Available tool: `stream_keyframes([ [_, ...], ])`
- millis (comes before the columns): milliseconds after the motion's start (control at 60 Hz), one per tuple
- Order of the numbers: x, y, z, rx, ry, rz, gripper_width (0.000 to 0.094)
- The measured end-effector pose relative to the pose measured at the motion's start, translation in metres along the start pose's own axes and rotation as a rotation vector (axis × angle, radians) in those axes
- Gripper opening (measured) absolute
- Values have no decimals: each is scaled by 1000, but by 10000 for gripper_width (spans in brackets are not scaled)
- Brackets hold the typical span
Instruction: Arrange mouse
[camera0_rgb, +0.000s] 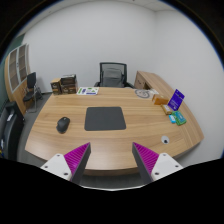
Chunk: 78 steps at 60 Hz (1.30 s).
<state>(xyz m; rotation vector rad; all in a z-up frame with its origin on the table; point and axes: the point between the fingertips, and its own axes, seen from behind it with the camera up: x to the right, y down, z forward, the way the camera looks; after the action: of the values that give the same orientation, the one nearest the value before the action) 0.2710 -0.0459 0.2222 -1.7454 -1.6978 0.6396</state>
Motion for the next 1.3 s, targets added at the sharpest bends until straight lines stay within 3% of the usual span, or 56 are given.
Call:
stream_keyframes([
  [267,-48,-3,13,6,-32,9,864],
  [700,-190,-8,54,46,-110,-4,861],
  [1300,-307,-14,178,79,-108,-15,861],
])
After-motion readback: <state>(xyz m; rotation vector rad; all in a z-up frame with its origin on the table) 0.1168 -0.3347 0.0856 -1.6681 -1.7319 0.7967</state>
